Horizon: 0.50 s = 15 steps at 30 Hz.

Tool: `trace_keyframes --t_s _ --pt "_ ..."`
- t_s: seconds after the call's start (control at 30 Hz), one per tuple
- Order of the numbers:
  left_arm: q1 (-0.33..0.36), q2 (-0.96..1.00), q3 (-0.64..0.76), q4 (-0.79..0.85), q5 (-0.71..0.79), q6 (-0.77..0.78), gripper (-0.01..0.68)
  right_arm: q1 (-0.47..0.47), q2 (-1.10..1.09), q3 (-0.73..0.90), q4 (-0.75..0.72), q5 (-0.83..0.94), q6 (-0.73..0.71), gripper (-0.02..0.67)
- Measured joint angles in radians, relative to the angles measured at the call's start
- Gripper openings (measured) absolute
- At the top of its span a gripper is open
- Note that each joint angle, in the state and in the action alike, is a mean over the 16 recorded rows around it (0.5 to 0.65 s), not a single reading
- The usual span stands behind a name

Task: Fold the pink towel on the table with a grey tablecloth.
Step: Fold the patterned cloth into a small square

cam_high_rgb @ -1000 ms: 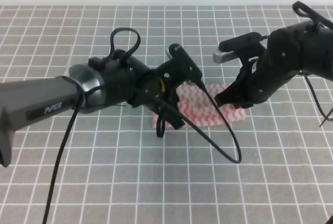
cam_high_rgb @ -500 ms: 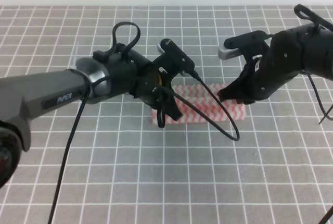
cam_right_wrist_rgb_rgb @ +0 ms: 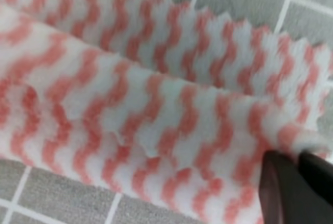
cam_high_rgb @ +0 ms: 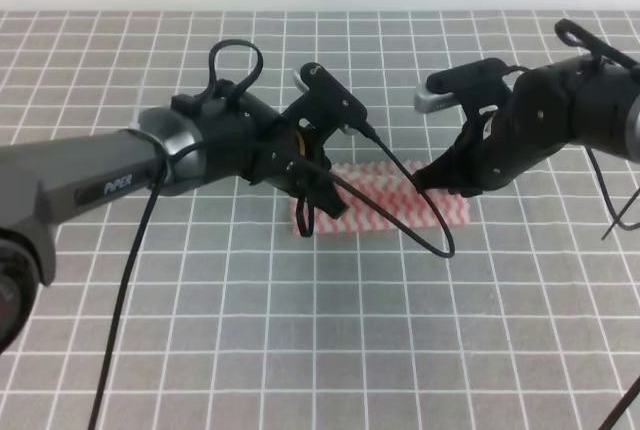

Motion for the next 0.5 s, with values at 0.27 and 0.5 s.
trace_keyframes --t_s 0.27,0.5 --pt "0.002 0.028 -0.038 0.012 0.015 0.001 -0.002 -0.003 0.019 -0.022 -0.003 0.016 0.000 -0.015" --pt "0.002 0.061 -0.080 0.026 0.038 0.002 -0.002 -0.014 0.029 -0.036 -0.010 0.026 0.000 -0.015"
